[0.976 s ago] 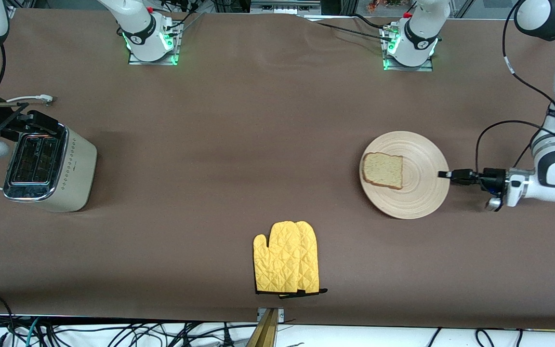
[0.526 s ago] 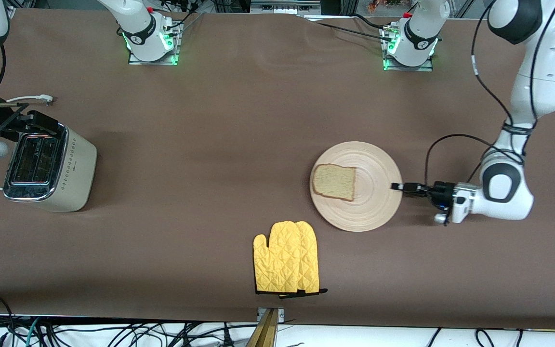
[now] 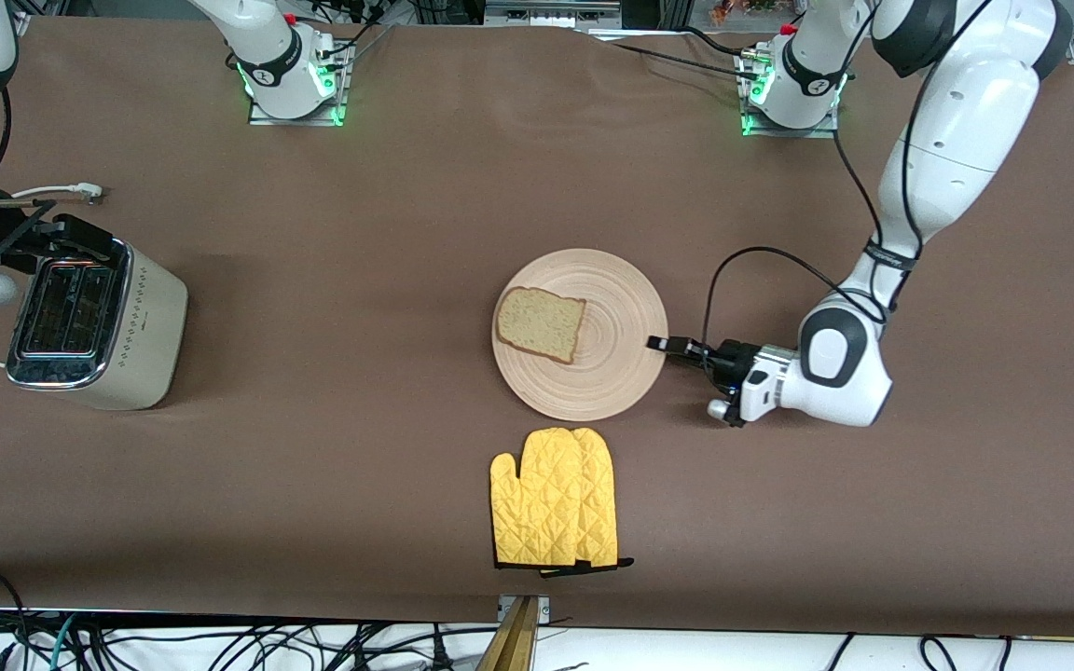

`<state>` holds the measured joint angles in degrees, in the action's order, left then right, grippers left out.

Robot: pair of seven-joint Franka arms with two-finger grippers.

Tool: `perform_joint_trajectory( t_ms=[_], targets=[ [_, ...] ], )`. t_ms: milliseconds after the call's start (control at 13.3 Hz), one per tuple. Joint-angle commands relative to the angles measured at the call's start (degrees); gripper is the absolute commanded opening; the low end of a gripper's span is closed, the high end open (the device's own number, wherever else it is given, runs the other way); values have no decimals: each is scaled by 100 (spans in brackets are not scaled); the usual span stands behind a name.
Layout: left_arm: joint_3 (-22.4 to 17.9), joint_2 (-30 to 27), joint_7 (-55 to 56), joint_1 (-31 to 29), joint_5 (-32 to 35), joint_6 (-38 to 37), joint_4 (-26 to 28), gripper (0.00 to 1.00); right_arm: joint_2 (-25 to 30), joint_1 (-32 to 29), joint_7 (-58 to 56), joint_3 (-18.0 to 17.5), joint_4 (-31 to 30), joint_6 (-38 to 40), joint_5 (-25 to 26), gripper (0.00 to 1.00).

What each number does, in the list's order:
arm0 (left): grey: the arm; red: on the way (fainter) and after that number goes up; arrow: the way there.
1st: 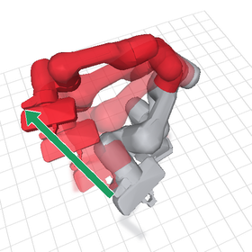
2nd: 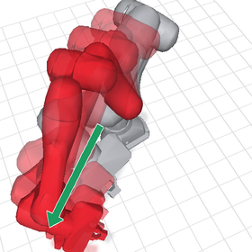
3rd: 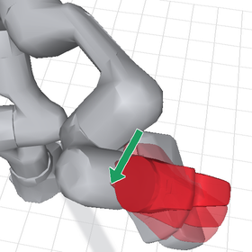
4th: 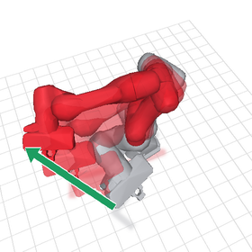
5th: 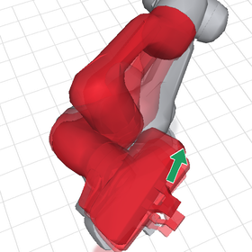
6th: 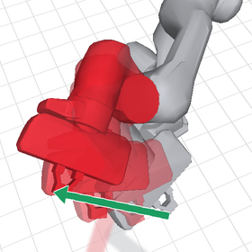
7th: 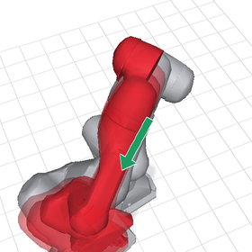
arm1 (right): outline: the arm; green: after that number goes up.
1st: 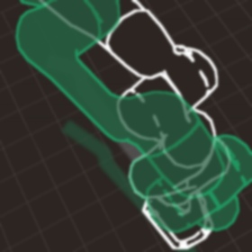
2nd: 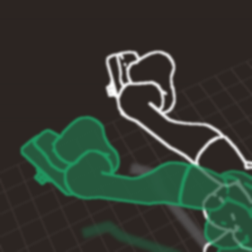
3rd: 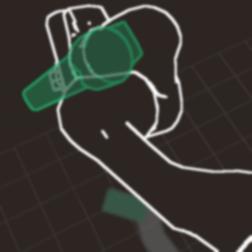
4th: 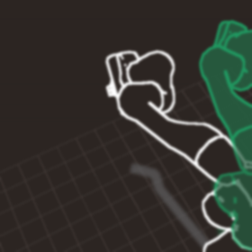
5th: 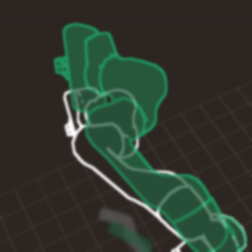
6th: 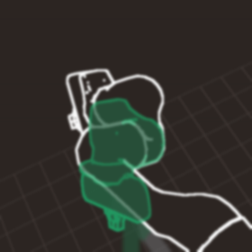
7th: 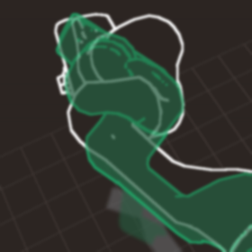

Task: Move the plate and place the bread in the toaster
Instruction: 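Push the wooden plate with the left gripper toward the table's middle, then release the plate and raise the left gripper back to rest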

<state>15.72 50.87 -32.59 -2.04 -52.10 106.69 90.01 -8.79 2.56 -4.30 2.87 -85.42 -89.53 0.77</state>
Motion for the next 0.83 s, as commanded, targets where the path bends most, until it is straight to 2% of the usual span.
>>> perform_joint_trajectory(
  t_ms=[0, 225, 526, 601, 676, 751],
  targets=[
    [-17, 54, -466, 176, -422, 114, -27, 0, 35, -37, 78, -40, -45, -12, 64, 100],
    [-17, 230, -976, 335, -695, 167, -36, 0, 35, -46, 78, -40, -45, -12, 72, 100],
    [-17, 266, -1013, 563, -687, 492, -36, 0, 8, -46, 70, -40, -45, -12, 72, 100],
    [-17, 248, -1013, 555, -687, 510, -36, 25, 8, -46, 70, -32, -36, -12, 73, 100],
    [-17, 213, -1013, 512, -635, 475, -36, 94, 8, -46, 78, -32, -44, -12, 73, 100],
    [-17, 161, -952, 459, -600, 440, -36, 100, 8, -46, 70, -32, -45, -12, 64, 100]
  ],
)
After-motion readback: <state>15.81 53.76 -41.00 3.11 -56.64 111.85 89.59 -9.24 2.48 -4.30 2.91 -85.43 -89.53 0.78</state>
